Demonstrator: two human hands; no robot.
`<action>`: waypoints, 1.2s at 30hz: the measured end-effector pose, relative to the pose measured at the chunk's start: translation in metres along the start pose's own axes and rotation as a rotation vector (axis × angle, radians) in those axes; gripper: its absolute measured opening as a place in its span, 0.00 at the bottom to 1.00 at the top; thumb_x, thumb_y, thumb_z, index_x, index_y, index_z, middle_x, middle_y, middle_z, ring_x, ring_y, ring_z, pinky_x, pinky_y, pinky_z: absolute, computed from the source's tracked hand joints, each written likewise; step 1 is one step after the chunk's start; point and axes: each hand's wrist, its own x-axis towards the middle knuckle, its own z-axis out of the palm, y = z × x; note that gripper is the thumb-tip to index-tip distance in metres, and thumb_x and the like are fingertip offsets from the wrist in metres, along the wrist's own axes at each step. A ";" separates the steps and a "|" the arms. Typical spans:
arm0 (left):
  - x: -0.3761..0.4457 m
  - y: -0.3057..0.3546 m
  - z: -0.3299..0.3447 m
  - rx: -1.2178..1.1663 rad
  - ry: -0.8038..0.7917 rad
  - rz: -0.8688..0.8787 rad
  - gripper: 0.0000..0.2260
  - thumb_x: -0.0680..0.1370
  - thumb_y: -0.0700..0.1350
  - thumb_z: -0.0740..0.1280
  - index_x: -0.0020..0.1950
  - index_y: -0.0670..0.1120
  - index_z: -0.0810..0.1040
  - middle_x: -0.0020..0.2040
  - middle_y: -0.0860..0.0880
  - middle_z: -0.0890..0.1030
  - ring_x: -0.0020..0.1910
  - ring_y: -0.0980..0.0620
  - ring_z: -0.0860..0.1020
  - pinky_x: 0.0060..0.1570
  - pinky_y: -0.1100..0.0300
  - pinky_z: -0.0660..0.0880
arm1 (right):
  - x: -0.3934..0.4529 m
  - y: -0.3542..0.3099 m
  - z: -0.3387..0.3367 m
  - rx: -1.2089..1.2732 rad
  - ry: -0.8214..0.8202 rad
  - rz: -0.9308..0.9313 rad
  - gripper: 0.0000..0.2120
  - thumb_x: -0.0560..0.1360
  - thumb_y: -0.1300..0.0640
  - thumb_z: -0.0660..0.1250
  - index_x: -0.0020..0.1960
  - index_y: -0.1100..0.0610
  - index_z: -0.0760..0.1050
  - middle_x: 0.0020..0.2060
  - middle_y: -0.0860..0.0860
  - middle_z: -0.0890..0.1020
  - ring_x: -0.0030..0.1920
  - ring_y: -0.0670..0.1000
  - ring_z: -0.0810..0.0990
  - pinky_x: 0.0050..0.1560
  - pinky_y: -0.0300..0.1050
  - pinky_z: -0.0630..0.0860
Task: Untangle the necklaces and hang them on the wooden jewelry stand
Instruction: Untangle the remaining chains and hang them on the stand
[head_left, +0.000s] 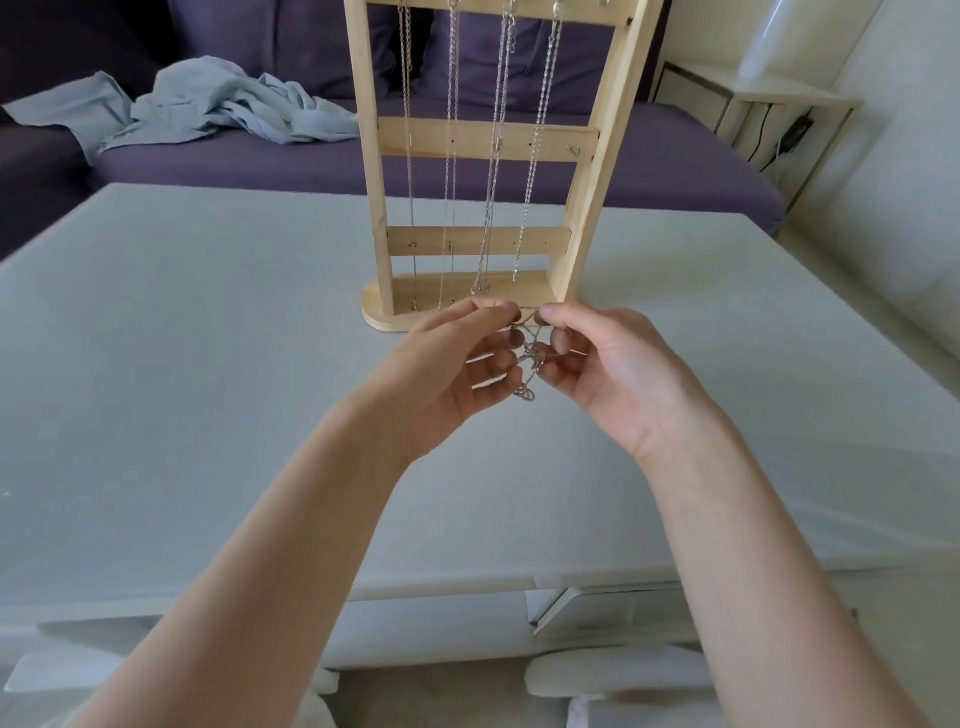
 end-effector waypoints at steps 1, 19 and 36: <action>0.000 0.000 0.000 -0.015 0.009 -0.007 0.06 0.79 0.42 0.64 0.42 0.46 0.75 0.33 0.49 0.75 0.26 0.56 0.72 0.29 0.66 0.74 | 0.000 0.000 0.000 -0.009 0.003 -0.006 0.09 0.74 0.65 0.66 0.35 0.59 0.72 0.21 0.48 0.70 0.23 0.46 0.72 0.25 0.36 0.69; 0.006 0.001 -0.001 0.009 0.199 0.207 0.05 0.78 0.37 0.64 0.42 0.40 0.75 0.30 0.50 0.67 0.22 0.59 0.67 0.31 0.69 0.73 | -0.003 0.002 0.010 -0.048 -0.023 -0.108 0.08 0.73 0.67 0.67 0.36 0.60 0.74 0.21 0.46 0.68 0.25 0.44 0.73 0.26 0.34 0.67; 0.008 0.002 -0.001 0.306 0.392 0.456 0.08 0.78 0.39 0.64 0.39 0.46 0.72 0.30 0.50 0.67 0.23 0.60 0.67 0.29 0.67 0.72 | -0.012 -0.002 0.008 -0.376 -0.110 -0.147 0.05 0.72 0.64 0.70 0.39 0.57 0.80 0.33 0.51 0.80 0.35 0.47 0.75 0.33 0.37 0.73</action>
